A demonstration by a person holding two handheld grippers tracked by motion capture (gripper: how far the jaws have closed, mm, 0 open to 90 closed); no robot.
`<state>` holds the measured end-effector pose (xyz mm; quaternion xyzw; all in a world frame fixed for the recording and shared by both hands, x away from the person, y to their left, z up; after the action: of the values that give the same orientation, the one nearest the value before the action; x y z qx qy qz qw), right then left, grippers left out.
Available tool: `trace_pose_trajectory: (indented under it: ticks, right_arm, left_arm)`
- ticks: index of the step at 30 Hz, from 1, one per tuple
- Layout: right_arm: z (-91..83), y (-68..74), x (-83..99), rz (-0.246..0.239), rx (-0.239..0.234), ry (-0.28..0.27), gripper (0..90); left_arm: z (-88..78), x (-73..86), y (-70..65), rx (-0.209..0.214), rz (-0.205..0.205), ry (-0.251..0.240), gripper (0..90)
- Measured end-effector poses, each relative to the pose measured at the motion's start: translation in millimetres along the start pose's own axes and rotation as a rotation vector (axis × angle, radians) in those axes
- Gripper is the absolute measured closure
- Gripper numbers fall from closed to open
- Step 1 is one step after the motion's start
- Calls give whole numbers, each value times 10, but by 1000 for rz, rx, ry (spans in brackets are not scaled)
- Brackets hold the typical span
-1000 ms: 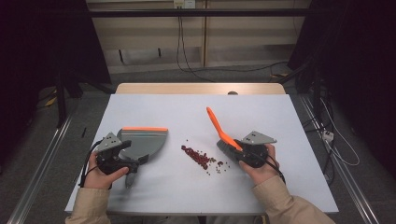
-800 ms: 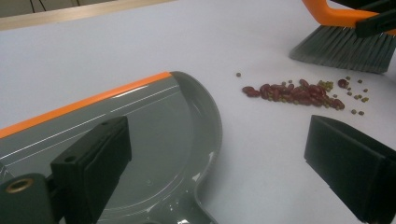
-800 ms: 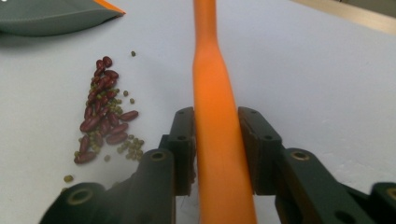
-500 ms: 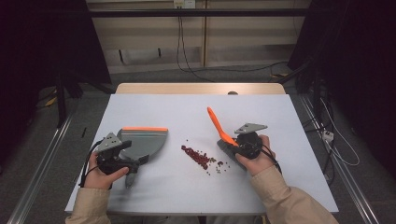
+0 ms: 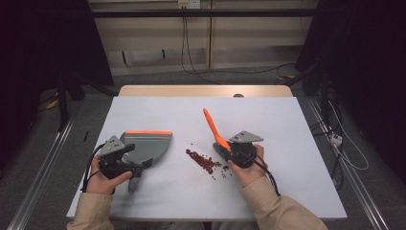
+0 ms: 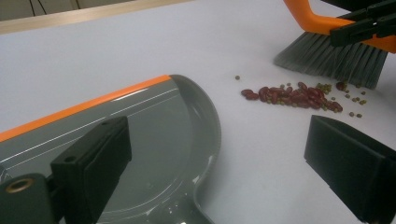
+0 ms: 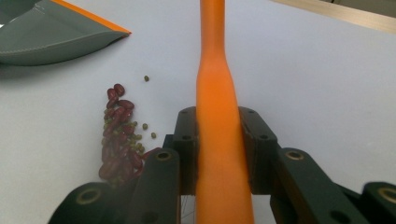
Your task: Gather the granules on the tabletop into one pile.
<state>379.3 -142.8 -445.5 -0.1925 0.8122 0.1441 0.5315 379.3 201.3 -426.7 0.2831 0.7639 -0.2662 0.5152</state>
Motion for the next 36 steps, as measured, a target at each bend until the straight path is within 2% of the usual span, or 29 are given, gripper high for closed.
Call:
trace_pose_trajectory:
  ticks: [8,10,12,14,16,18,19,20,22,23,24,25,26,28,30,32,35,36]
  right_arm:
    - [107,167,-27,-29,-25,-26,717]
    - [127,199,-37,-34,-45,-30,717]
    - [139,210,-47,-29,-61,-41,717]
    - [145,210,-60,-44,-66,-37,716]
    - [135,185,-97,-44,-85,-61,717]
    - [134,140,-166,-80,-119,-105,717]
    - [147,105,-202,-103,-130,-110,716]
    - [181,72,-238,-123,-172,-126,716]
    - [271,-10,-285,-134,-189,-130,716]
    - [336,-48,-304,-139,-224,-140,716]
    - [398,-79,-317,-150,-238,-149,716]
    - [460,-97,-332,-176,-248,-148,716]
    - [526,-103,-345,-204,-277,-153,717]
    - [649,-101,-358,-235,-305,-145,716]
    - [761,-78,-357,-264,-367,-150,717]
    - [840,-43,-350,-288,-372,-126,716]
    - [901,28,-330,-322,-417,-108,717]
    - [905,64,-325,-336,-446,-103,716]
  left_arm:
    - [9,5,0,3,-1,2,72]
    - [9,6,1,3,-2,2,73]
    - [8,7,5,1,-2,3,73]
    - [7,9,6,-1,-3,3,72]
    - [5,11,5,0,-4,0,73]
    - [6,11,8,0,-7,-1,73]
    - [8,11,9,0,-7,0,73]
    - [9,13,11,0,-7,0,73]
    - [5,17,17,0,-7,5,72]
    - [2,18,20,-1,-10,4,73]
    - [-2,18,25,-3,-9,2,73]
    - [-4,19,28,-3,-10,1,73]
    - [-5,22,30,-1,-17,-2,73]
    - [-11,30,45,-5,-22,0,73]
    - [-16,39,60,-7,-27,0,73]
    - [-25,44,80,-9,-29,0,73]
    - [-35,51,102,-15,-36,-4,72]
    - [-37,53,107,-16,-37,-4,72]
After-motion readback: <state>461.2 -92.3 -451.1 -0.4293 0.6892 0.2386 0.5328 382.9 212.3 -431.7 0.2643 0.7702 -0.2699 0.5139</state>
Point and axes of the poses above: each handheld gripper's, and its own axes: z roughly forward along the jaws, x roughly out of its underside, y roughly to its left, the point moved 4 cm from there along z, roughly forward along the jaws, and after that the axes turned 12 degrees about -y, right-handed, at the moved point
